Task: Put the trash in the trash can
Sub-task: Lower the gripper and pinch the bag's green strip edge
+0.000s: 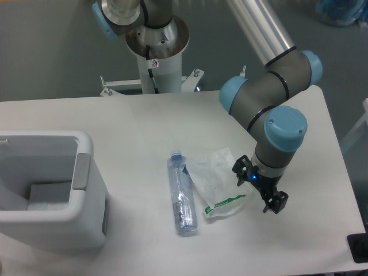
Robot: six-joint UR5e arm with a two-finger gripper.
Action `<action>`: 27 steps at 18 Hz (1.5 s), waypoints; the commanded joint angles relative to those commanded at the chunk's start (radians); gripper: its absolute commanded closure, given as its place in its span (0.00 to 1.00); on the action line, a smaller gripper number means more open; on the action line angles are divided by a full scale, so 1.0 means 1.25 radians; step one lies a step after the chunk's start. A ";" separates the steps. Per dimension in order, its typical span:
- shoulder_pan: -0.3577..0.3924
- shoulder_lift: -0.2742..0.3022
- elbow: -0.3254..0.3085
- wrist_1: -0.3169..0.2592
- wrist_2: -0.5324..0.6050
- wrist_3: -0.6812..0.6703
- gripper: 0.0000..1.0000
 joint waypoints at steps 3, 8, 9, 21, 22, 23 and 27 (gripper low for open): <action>-0.006 -0.012 -0.007 0.006 0.001 -0.004 0.00; -0.018 -0.020 -0.015 -0.001 0.023 0.000 0.00; -0.023 -0.023 -0.015 -0.004 0.039 0.000 0.00; -0.044 -0.038 -0.041 0.001 0.043 0.000 0.00; -0.044 -0.037 -0.044 0.002 0.041 0.000 0.00; -0.044 -0.037 -0.045 0.004 0.042 0.000 0.00; -0.045 -0.036 -0.053 0.005 0.044 0.000 0.19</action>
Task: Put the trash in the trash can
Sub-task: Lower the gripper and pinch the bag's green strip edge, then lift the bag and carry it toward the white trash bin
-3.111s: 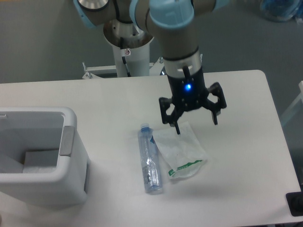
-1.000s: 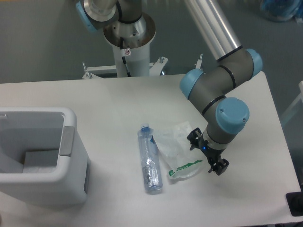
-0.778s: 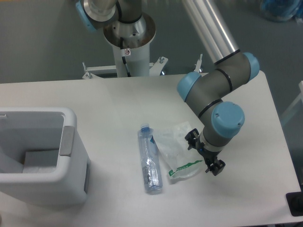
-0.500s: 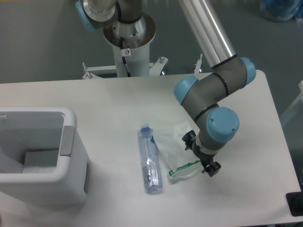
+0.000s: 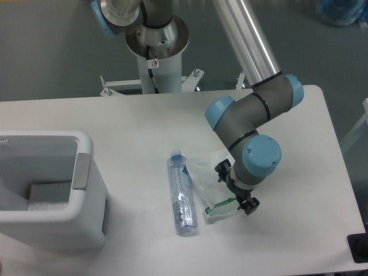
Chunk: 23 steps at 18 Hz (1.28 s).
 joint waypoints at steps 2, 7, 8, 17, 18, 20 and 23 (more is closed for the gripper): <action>0.000 0.000 -0.006 0.001 0.000 0.001 0.26; 0.000 0.016 -0.010 -0.007 0.001 0.000 0.66; 0.000 0.021 -0.011 -0.010 0.000 -0.001 0.73; 0.005 0.067 -0.033 -0.009 -0.004 -0.034 1.00; 0.005 0.071 -0.028 -0.007 -0.005 -0.040 1.00; 0.009 0.098 -0.025 -0.006 -0.006 -0.040 1.00; 0.031 0.159 -0.020 -0.004 -0.028 -0.069 1.00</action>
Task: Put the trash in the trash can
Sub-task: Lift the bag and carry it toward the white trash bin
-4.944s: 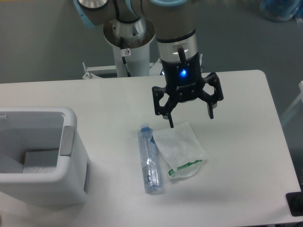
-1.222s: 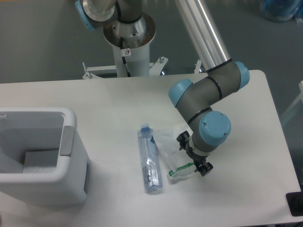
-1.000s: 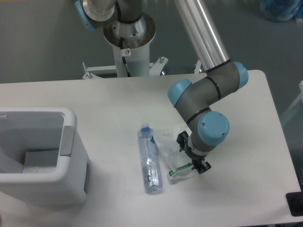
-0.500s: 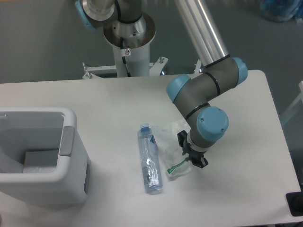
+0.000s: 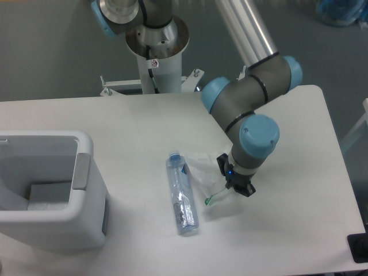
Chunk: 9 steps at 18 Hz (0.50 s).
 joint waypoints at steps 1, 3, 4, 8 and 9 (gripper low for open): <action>0.016 0.017 0.005 -0.001 -0.024 0.000 1.00; 0.043 0.037 0.017 -0.001 -0.070 0.000 1.00; 0.047 0.049 0.028 -0.001 -0.088 -0.004 1.00; 0.047 0.095 0.045 0.000 -0.146 -0.099 1.00; 0.047 0.108 0.048 0.001 -0.172 -0.138 1.00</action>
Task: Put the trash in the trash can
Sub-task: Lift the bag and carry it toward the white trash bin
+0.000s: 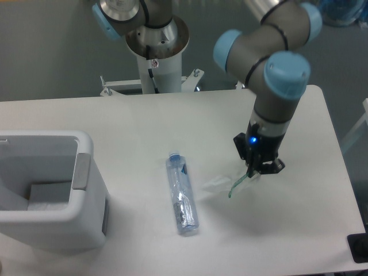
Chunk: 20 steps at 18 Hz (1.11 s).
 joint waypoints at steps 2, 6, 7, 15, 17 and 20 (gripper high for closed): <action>-0.001 0.031 0.001 0.000 -0.033 -0.064 1.00; -0.009 0.104 0.001 0.004 -0.070 -0.293 1.00; -0.012 0.123 0.001 0.009 -0.071 -0.352 1.00; -0.091 0.210 0.005 0.108 -0.076 -0.683 1.00; -0.104 0.228 0.002 0.109 -0.086 -0.700 1.00; -0.139 0.238 0.005 0.124 -0.091 -0.697 1.00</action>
